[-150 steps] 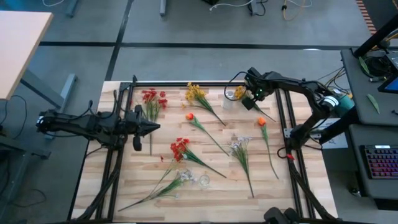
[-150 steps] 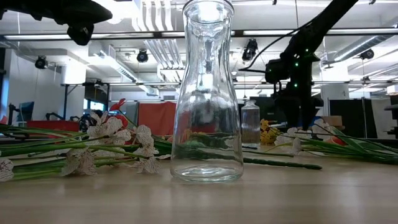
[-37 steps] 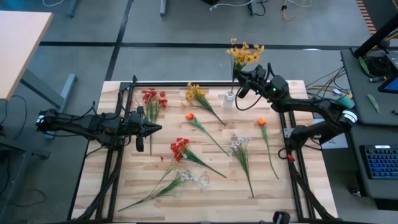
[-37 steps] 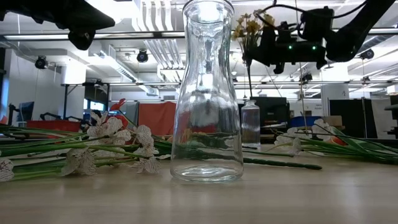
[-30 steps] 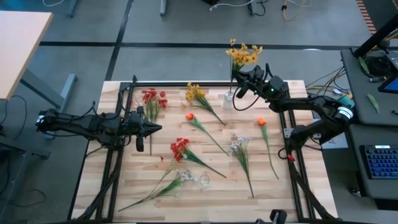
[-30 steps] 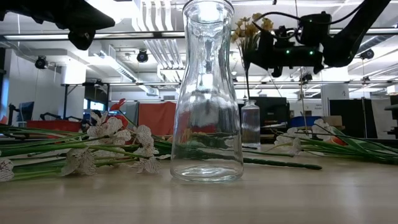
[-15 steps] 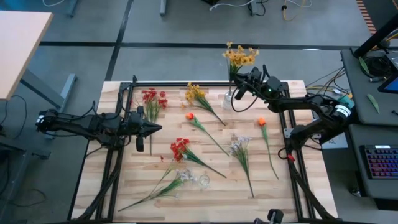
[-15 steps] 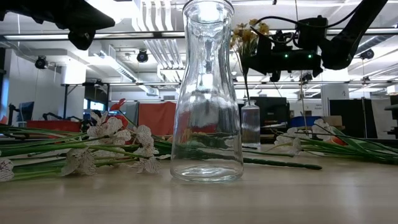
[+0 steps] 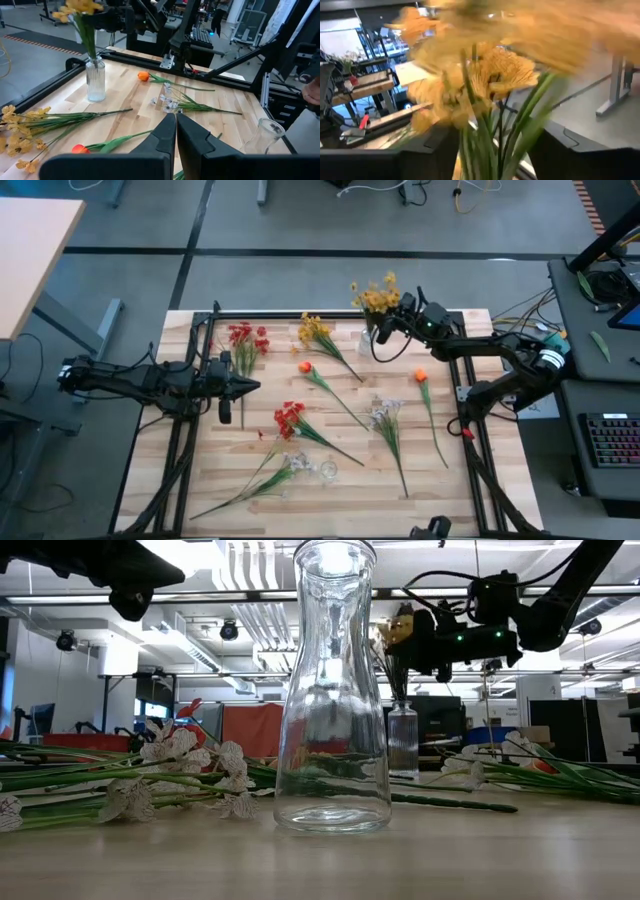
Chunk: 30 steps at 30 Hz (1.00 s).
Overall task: Sort flowers into vase by color
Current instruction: Put the right yellow flowers into the top transparent vase, then put the top red flowers into the bottom transparent vase
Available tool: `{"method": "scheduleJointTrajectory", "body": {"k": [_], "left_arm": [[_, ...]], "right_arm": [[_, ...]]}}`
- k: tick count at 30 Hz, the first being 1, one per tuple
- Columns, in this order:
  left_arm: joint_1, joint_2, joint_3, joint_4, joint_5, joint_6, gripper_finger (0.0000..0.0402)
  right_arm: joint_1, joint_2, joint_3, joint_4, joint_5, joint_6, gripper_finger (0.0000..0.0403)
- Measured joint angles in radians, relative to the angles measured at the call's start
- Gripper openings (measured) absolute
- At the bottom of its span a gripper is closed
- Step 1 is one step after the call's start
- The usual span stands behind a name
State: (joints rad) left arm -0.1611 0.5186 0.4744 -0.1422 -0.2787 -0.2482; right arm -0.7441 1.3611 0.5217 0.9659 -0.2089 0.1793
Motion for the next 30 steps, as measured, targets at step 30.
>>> {"method": "scheduleJointTrajectory", "body": {"k": [30], "left_arm": [[0.074,0.272,0.059,-0.545,-0.308,-0.826,0.0097]], "right_arm": [[0.019,-0.375,0.110,-1.246,-0.001,0.136,0.0294]]}}
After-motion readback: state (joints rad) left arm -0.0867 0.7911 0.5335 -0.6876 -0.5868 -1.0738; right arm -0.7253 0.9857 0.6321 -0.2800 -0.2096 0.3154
